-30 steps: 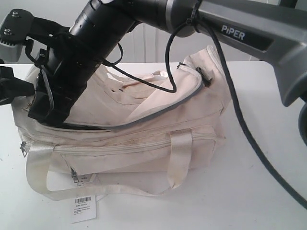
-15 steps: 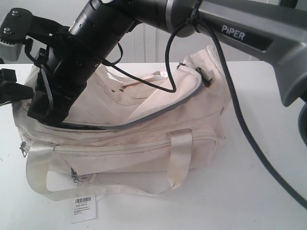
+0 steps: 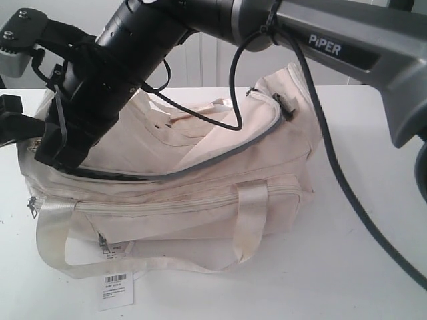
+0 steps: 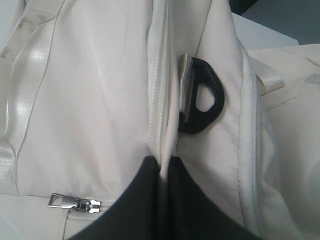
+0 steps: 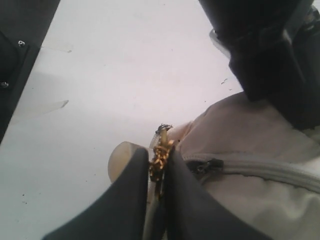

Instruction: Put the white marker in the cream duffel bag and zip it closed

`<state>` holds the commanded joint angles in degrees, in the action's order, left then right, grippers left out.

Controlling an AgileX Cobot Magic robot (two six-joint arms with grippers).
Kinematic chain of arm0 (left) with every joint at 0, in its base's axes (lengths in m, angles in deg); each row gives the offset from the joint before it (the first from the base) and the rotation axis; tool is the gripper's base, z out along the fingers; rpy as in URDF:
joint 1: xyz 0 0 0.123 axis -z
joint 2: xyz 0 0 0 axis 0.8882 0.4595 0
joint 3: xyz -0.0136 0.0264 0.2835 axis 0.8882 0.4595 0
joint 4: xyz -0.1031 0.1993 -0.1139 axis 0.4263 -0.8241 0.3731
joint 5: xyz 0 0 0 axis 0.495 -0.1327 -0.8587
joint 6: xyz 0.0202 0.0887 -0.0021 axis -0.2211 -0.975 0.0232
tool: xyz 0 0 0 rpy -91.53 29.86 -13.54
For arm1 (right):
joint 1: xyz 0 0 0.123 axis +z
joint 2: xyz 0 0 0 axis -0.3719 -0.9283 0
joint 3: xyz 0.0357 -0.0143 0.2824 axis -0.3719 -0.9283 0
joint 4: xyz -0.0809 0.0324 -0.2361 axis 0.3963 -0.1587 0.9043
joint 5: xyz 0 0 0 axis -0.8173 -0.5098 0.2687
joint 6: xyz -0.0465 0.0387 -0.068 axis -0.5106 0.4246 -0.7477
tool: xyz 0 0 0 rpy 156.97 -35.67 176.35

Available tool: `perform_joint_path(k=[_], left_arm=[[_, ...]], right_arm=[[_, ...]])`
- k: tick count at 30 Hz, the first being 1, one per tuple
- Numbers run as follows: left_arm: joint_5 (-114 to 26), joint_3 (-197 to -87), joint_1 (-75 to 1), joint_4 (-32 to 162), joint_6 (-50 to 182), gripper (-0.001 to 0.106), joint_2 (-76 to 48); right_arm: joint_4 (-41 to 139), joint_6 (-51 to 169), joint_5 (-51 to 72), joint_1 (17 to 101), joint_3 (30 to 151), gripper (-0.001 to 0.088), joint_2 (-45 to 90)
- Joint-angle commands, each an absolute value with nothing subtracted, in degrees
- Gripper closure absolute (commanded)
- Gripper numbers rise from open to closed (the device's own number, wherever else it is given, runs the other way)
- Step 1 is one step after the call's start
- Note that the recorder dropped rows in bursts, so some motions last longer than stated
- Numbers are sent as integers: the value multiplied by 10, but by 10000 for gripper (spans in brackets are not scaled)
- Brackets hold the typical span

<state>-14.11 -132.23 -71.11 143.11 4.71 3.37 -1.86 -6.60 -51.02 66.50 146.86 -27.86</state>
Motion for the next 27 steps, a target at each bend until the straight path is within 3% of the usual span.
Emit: perform_joint_path(k=[27], left_arm=[[-141, -1322, -711, 1432, 47, 1053, 34]], right_arm=[[-13, 89, -510, 669, 1469, 868, -272]])
